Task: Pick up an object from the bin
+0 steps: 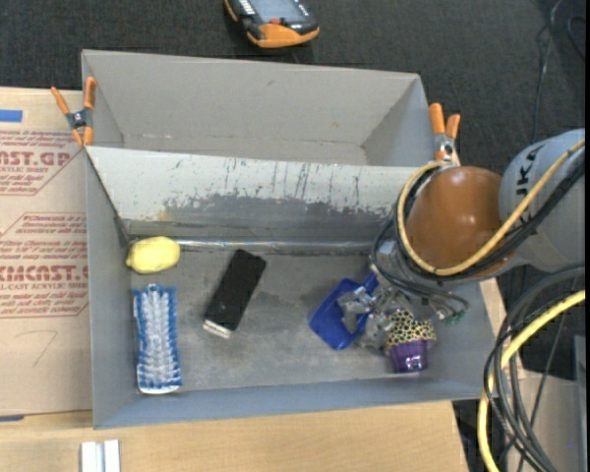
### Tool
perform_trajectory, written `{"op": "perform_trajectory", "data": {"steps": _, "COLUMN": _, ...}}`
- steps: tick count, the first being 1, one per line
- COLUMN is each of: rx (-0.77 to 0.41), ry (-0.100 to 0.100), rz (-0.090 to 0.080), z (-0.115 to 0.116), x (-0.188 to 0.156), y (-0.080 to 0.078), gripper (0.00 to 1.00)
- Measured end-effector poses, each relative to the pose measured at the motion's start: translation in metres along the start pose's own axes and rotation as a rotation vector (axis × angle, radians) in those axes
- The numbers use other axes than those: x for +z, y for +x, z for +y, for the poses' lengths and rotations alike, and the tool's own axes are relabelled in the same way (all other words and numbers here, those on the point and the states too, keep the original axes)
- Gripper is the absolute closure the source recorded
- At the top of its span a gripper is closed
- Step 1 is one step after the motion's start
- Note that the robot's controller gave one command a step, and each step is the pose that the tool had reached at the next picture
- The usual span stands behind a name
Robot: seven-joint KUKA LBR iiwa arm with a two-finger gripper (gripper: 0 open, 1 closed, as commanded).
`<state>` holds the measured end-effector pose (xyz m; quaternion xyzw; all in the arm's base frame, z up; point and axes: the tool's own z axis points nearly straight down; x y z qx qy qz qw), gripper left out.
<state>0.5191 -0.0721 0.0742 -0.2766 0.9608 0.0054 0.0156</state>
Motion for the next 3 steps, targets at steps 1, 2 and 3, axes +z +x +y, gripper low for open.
{"op": "perform_trajectory", "data": {"steps": 1, "rx": 0.0, "ry": 0.0, "rz": 0.0, "z": 0.0, "x": 0.0, "y": 0.0, "gripper": 1.0}}
{"op": "perform_trajectory", "data": {"steps": 2, "rx": 0.0, "ry": 0.0, "rz": 0.0, "z": 0.0, "x": 0.0, "y": 0.0, "gripper": 1.0}}
{"op": "perform_trajectory", "data": {"steps": 3, "rx": 0.0, "ry": 0.0, "rz": 0.0, "z": 0.0, "x": 0.0, "y": 0.0, "gripper": 1.0}}
